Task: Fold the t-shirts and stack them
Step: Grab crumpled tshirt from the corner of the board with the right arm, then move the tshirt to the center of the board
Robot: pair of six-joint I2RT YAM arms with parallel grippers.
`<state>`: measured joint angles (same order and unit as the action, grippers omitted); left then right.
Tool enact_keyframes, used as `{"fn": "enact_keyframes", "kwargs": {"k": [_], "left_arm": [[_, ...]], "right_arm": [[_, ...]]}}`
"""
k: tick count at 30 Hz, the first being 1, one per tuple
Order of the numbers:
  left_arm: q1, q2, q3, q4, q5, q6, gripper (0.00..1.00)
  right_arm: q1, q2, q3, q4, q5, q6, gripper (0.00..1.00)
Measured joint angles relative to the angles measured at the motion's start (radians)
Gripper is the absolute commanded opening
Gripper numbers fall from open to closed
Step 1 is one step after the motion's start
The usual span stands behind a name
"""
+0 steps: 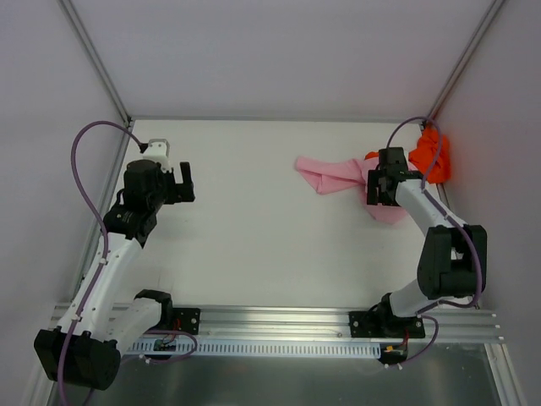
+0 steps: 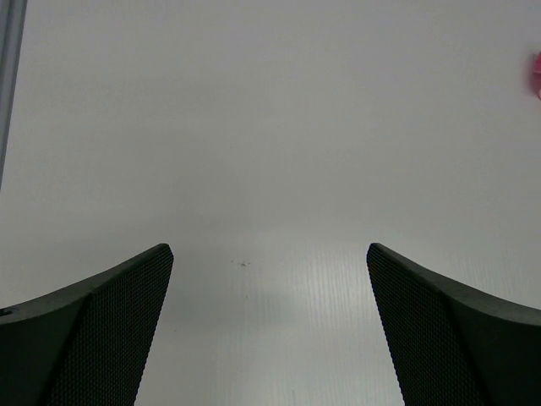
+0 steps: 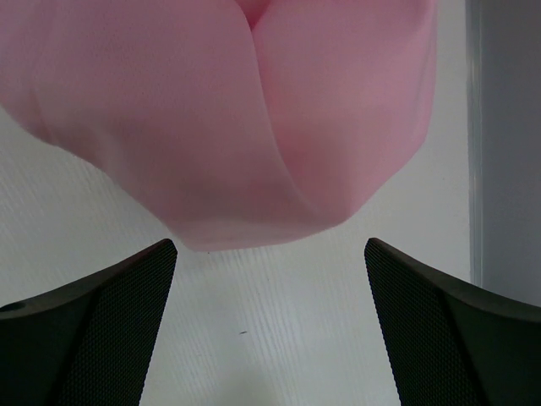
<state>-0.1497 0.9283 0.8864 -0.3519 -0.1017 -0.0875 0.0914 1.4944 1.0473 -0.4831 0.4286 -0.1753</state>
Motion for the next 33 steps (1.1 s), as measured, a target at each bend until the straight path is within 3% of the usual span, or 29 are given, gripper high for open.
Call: {"fn": "enact_keyframes", "kwargs": {"k": [2,7,10,11,12,14,22,26,30,33], "left_arm": [[0.0,0.01,0.0,0.012,0.018,0.0,0.99],[0.0,0.02,0.0,0.024,0.037,0.001,0.99],[0.0,0.02,0.0,0.025,0.042,0.003,0.99],[0.0,0.02,0.0,0.025,0.042,0.003,0.99],[0.0,0.02,0.0,0.026,0.042,0.004,0.99],[0.0,0.02,0.0,0.026,0.043,0.006,0.99],[0.0,0.062,0.01,0.043,0.131,0.008,0.99],[0.0,0.111,0.03,0.055,0.105,-0.018,0.99],[0.0,0.148,0.107,0.037,-0.019,-0.066,0.99],[0.0,0.182,0.219,-0.002,-0.122,-0.113,0.99]], "right_arm": [[-0.006,0.046,0.012,0.002,-0.016,-0.001,0.99],[-0.006,0.069,0.021,0.031,-0.071,-0.009,0.85],[-0.006,0.089,0.043,0.054,-0.085,-0.027,0.56],[-0.006,0.1,0.053,0.064,-0.089,-0.038,0.44],[-0.006,0.114,0.064,0.067,-0.089,-0.043,0.2],[-0.006,0.141,0.087,0.071,-0.088,-0.058,0.01],[0.037,0.089,0.15,0.019,-0.234,-0.077,0.01],[0.296,0.046,0.381,-0.057,-0.329,-0.116,0.01],[0.636,0.103,0.758,-0.058,-0.51,-0.102,0.01],[0.759,0.159,1.004,-0.032,-0.642,-0.055,0.01]]}}
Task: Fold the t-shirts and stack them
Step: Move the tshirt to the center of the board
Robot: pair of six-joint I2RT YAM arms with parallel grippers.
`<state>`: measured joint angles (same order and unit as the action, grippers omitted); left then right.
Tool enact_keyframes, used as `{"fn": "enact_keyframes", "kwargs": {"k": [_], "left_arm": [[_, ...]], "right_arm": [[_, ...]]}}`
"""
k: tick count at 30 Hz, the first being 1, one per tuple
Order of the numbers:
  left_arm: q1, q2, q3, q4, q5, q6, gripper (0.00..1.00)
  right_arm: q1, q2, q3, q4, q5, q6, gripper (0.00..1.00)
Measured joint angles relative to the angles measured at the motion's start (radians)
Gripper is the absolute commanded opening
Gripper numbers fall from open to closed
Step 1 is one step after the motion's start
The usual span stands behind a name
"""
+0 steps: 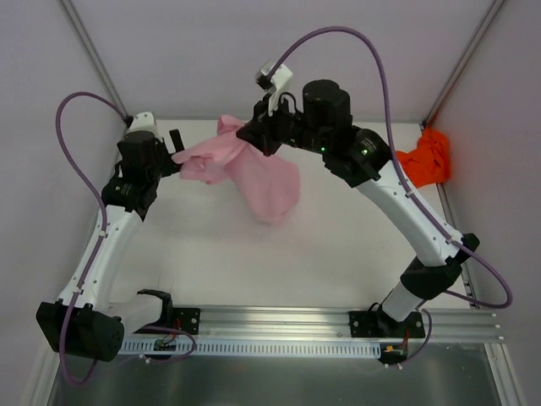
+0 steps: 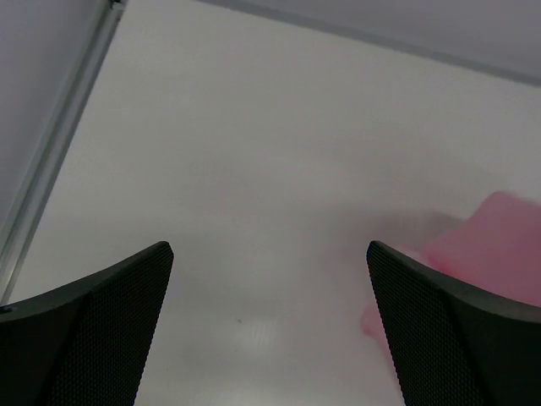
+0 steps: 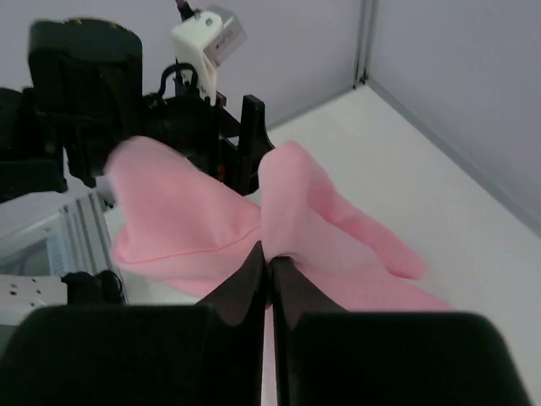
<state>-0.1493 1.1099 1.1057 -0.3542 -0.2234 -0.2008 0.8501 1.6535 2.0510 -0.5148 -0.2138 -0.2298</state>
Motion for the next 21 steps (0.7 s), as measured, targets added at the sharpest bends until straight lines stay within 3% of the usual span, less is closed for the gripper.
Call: {"fn": "enact_keyframes", "kwargs": {"k": [2,5,9,13,14,15,16,17,21], "left_arm": [[0.0,0.006,0.056,-0.01,-0.052,-0.027,0.99],[0.0,-0.013,0.084,-0.015,-0.085,-0.049,0.99],[0.0,-0.058,0.084,-0.049,-0.076,-0.053,0.99],[0.0,-0.094,0.044,-0.042,-0.019,-0.052,0.99],[0.0,-0.101,0.027,-0.043,-0.006,-0.052,0.99],[0.0,-0.103,0.012,-0.047,0.012,-0.052,0.99],[0.0,-0.102,-0.004,-0.049,0.025,-0.052,0.99],[0.0,-0.098,-0.019,-0.054,0.04,-0.052,0.99],[0.0,-0.073,-0.059,-0.06,0.069,-0.053,0.99]], "right_arm": [[-0.006,-0.011,0.047,0.031,-0.035,0.033,0.01],[-0.096,-0.057,-0.017,0.059,-0.048,0.091,0.01],[-0.249,-0.11,-0.317,0.149,-0.09,0.169,0.06],[-0.289,-0.064,-0.701,0.251,-0.121,0.174,0.17],[-0.285,-0.024,-0.764,0.236,-0.124,0.166,0.23],[-0.282,0.024,-0.792,0.208,-0.126,0.161,0.54],[-0.28,0.079,-0.794,0.165,-0.124,0.161,0.73],[-0.277,0.135,-0.793,0.139,-0.12,0.151,0.99],[-0.275,0.149,-0.786,0.051,-0.05,0.135,0.97]]}}
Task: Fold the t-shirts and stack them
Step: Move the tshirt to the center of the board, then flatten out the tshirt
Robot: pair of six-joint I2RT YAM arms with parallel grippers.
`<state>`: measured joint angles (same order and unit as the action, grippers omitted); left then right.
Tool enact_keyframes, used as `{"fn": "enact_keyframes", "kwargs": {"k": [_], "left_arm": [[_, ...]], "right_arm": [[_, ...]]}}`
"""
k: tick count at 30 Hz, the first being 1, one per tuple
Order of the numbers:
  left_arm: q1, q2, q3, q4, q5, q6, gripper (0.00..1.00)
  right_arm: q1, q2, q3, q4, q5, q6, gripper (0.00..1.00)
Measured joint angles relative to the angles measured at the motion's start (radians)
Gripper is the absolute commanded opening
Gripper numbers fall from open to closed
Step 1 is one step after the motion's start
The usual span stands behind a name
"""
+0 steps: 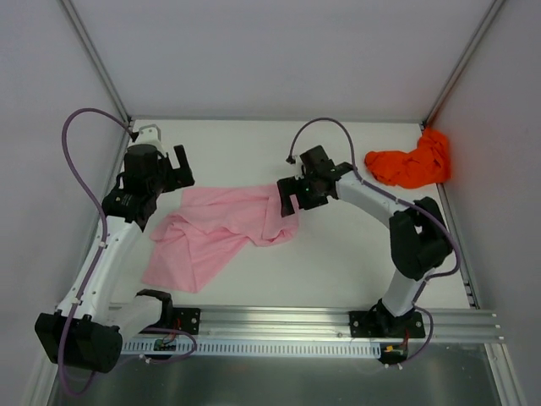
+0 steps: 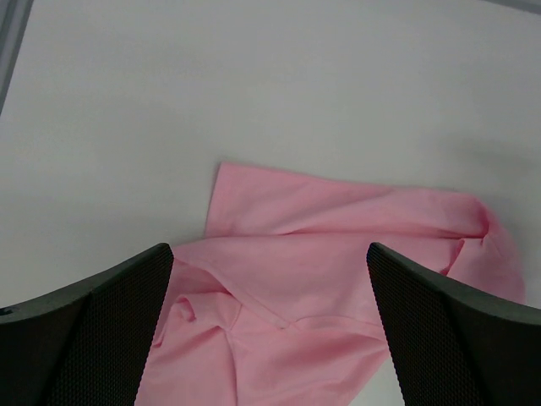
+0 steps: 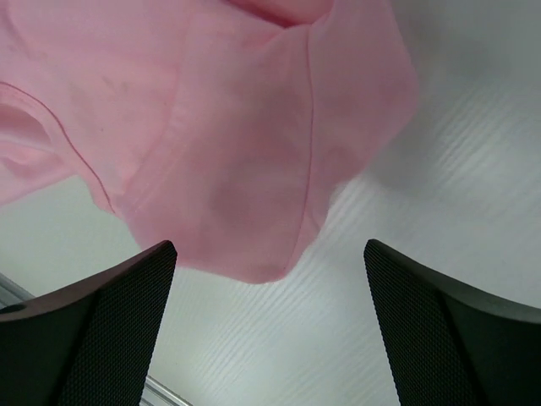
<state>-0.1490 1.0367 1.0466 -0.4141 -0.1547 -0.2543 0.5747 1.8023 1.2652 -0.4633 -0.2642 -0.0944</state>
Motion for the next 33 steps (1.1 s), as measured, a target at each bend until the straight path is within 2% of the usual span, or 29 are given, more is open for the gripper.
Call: {"fn": "enact_keyframes", "kwargs": {"k": [6,10,13,14,15,22,25,33], "left_arm": [[0.0,0.032,-0.043,-0.024,0.002,-0.04,0.99],[0.0,0.063,-0.065,-0.053,-0.026,-0.077,0.99],[0.0,0.098,-0.066,-0.068,-0.037,-0.101,0.99],[0.0,0.112,-0.066,-0.079,-0.038,-0.108,0.99],[0.0,0.124,-0.066,-0.089,-0.037,-0.118,0.99],[0.0,0.144,-0.143,-0.137,-0.028,-0.244,0.96],[0.0,0.135,-0.2,-0.169,-0.033,-0.293,0.96],[0.043,0.108,-0.213,-0.237,-0.101,-0.358,0.99]], "right_arm": [[0.007,-0.194,0.133,-0.033,0.069,0.001,0.97],[0.079,-0.252,0.159,-0.022,0.123,0.006,0.97],[0.157,-0.185,0.159,-0.032,0.177,0.039,1.0],[0.174,-0.152,0.159,-0.04,0.195,0.05,0.94],[0.186,-0.113,0.159,-0.049,0.213,0.061,0.93],[0.184,0.08,0.151,-0.072,0.269,0.085,0.9],[0.223,0.107,0.189,-0.079,0.284,0.017,0.9],[0.468,0.193,0.448,-0.012,0.306,-0.237,0.9]]}}
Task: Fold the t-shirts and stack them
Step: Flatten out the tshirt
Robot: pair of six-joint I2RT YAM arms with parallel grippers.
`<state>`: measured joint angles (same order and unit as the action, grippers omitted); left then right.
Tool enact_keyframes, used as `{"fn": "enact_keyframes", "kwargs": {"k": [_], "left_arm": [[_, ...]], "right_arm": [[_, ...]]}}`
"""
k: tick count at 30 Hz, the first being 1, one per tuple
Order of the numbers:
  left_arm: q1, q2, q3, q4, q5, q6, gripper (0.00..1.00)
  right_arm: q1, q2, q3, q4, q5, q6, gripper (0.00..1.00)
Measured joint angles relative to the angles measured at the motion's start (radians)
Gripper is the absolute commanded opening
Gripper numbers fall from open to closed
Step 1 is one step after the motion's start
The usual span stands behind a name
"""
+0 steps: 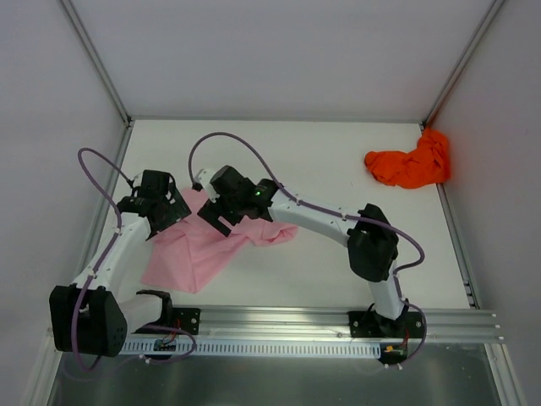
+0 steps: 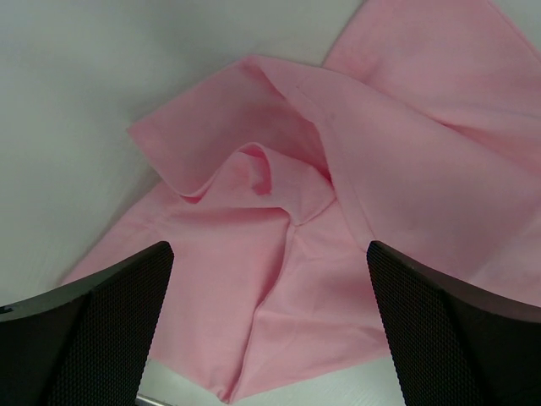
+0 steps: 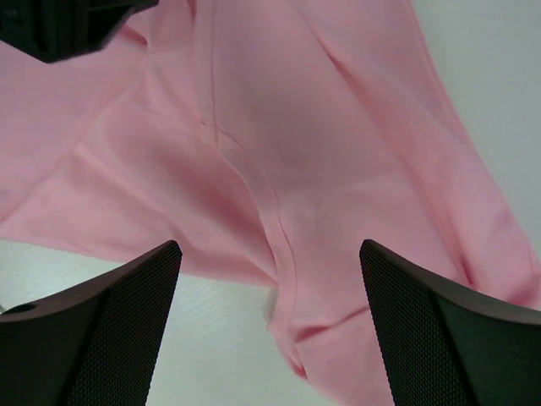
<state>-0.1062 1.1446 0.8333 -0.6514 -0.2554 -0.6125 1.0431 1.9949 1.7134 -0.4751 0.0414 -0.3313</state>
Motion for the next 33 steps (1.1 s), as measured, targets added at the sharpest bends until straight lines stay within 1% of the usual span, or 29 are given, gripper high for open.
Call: {"fn": "enact_keyframes", "kwargs": {"k": [3,6,9,12,13,14,15,16,19,23,27,30,33], "left_arm": [[0.045,-0.019,0.0,-0.023,-0.012,-0.008,0.99],[0.078,-0.045,0.0,-0.041,-0.018,-0.01,0.99],[0.093,-0.067,0.0,-0.051,-0.03,-0.009,0.99],[0.095,-0.086,0.002,-0.069,-0.041,-0.009,0.99],[0.095,-0.092,0.004,-0.074,-0.042,-0.009,0.99],[0.095,-0.097,0.005,-0.078,-0.042,-0.008,0.99],[0.095,-0.103,0.007,-0.082,-0.042,-0.007,0.99],[0.095,-0.108,0.008,-0.087,-0.042,-0.006,0.99],[0.095,-0.122,0.009,-0.095,-0.042,-0.001,0.99],[0.095,-0.129,0.008,-0.085,-0.034,0.022,0.99],[0.095,-0.123,0.002,-0.051,-0.001,0.053,0.99],[0.095,-0.108,0.002,-0.014,0.028,0.083,0.99],[0.095,-0.096,0.0,0.03,0.068,0.106,0.99]], "right_arm": [[0.03,0.078,0.086,0.0,0.0,-0.044,0.87],[0.027,0.15,0.117,0.006,0.008,-0.064,0.86],[0.021,0.209,0.117,-0.008,0.037,-0.079,0.81],[0.019,0.251,0.117,-0.008,0.069,-0.092,0.7],[0.02,0.261,0.119,-0.009,0.08,-0.098,0.6],[0.02,0.274,0.122,-0.01,0.09,-0.105,0.53],[0.02,0.284,0.127,-0.01,0.102,-0.11,0.33],[0.02,0.292,0.134,-0.011,0.118,-0.12,0.23],[0.02,0.297,0.139,-0.007,0.168,-0.126,0.01],[0.013,0.282,0.146,0.015,0.206,-0.12,0.01],[-0.031,0.214,0.146,0.014,0.184,-0.083,0.01],[-0.121,0.126,0.146,0.014,0.135,-0.027,0.01],[-0.266,0.034,0.137,0.025,0.072,0.038,0.01]]}}
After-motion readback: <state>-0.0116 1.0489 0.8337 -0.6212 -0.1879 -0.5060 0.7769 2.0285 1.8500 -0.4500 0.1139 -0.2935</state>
